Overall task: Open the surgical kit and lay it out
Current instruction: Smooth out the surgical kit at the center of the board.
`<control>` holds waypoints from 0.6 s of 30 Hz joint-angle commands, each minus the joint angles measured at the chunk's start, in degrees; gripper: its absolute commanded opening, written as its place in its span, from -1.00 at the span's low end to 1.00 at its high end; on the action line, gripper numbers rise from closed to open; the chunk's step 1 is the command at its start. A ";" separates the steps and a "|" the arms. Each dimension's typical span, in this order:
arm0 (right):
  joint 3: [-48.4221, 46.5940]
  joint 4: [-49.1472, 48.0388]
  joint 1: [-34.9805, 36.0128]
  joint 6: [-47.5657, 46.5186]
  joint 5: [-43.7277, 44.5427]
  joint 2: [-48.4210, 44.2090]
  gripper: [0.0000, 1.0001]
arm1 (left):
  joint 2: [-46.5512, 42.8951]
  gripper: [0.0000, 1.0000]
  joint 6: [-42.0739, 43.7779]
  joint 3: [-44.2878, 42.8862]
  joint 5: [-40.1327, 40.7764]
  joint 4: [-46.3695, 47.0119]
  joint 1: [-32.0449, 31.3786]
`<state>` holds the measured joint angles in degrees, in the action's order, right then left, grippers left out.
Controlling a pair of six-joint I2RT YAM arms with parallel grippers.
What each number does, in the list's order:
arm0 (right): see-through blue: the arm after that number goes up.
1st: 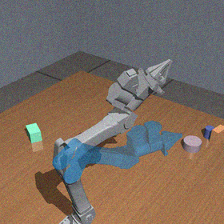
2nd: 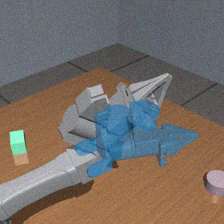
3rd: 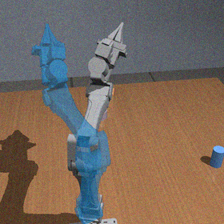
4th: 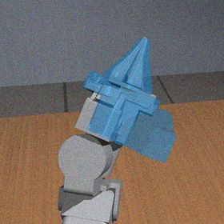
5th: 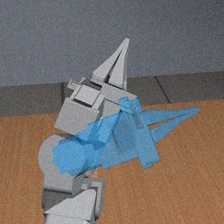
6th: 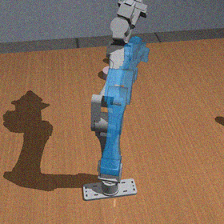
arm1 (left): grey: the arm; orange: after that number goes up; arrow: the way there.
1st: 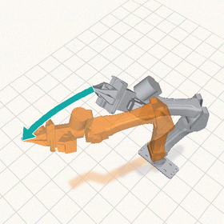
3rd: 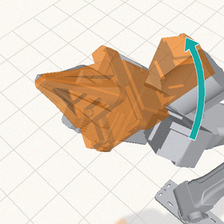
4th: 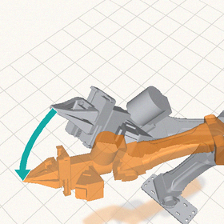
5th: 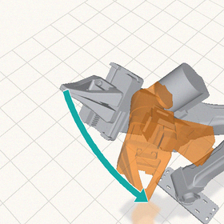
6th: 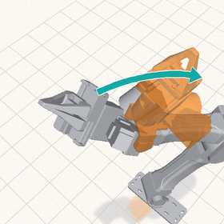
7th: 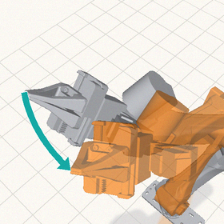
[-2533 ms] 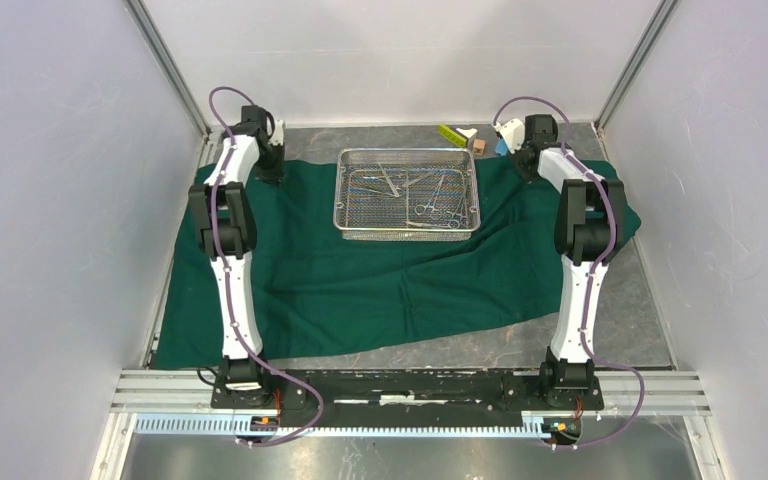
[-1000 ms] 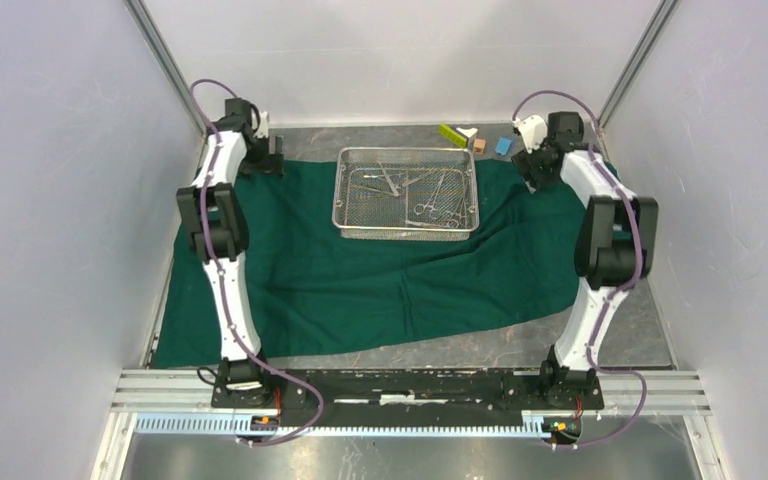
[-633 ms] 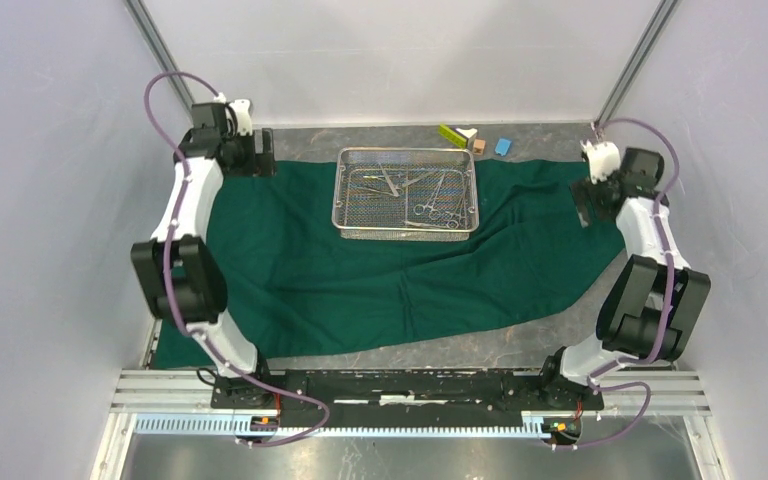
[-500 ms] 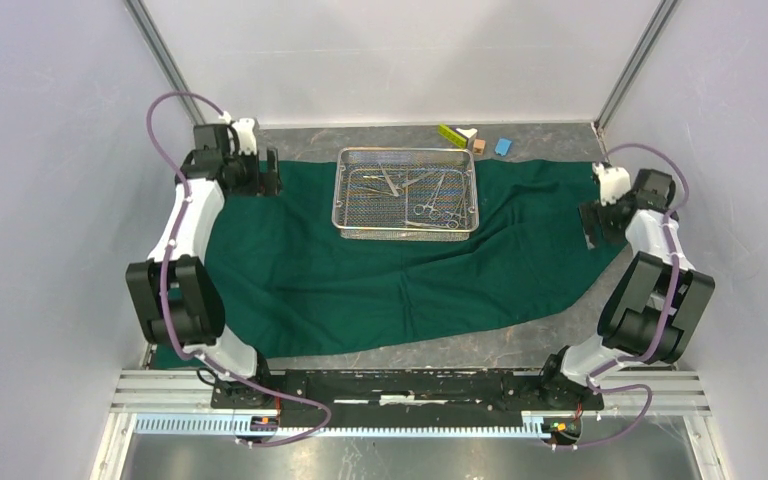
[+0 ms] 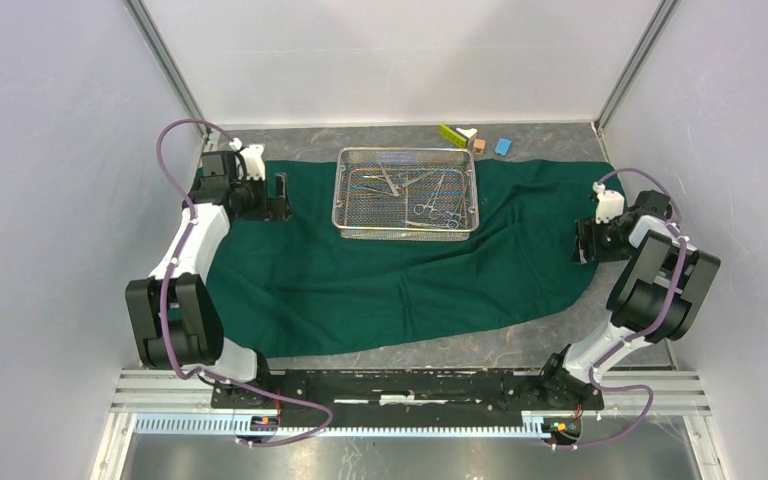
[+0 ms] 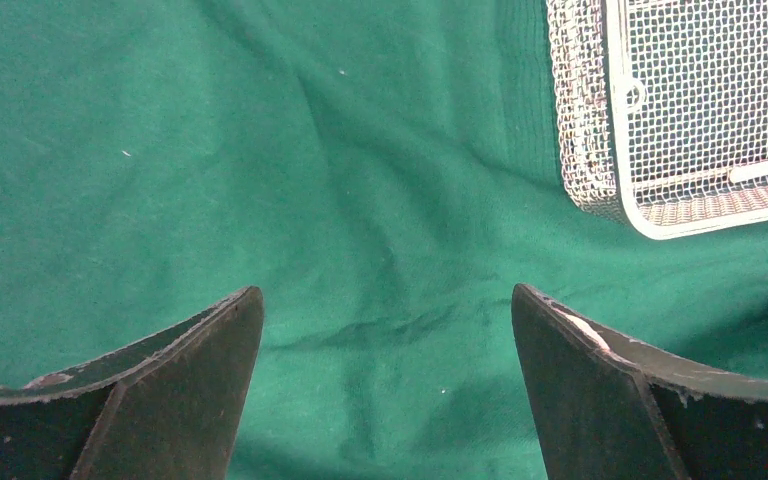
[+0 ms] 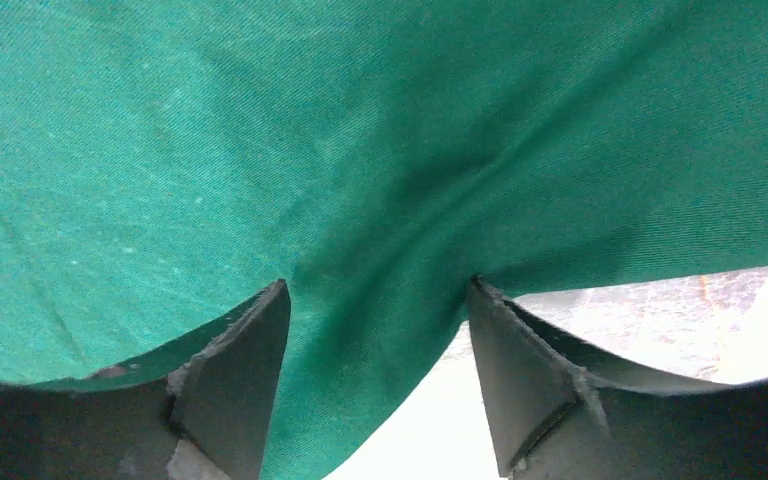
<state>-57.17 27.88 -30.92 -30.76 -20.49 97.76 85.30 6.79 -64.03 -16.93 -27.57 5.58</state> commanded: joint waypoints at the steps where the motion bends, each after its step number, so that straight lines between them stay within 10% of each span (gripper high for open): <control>1: 0.84 1.27 -1.58 0.92 -3.86 1.38 0.25 | -3.37 1.00 1.62 0.31 -1.68 2.85 -0.18; 10: 4.66 11.13 -6.06 -7.54 -4.20 -12.85 -0.79 | -5.79 1.00 2.80 -0.39 -1.81 2.08 -0.22; 18: 9.12 15.56 -6.17 -13.16 4.74 -27.75 -0.83 | -8.22 1.00 6.04 -0.92 -0.65 1.16 -0.77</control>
<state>-50.02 40.27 -36.86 -39.42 -20.67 74.52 79.79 8.91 -63.79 -17.06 -26.92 5.32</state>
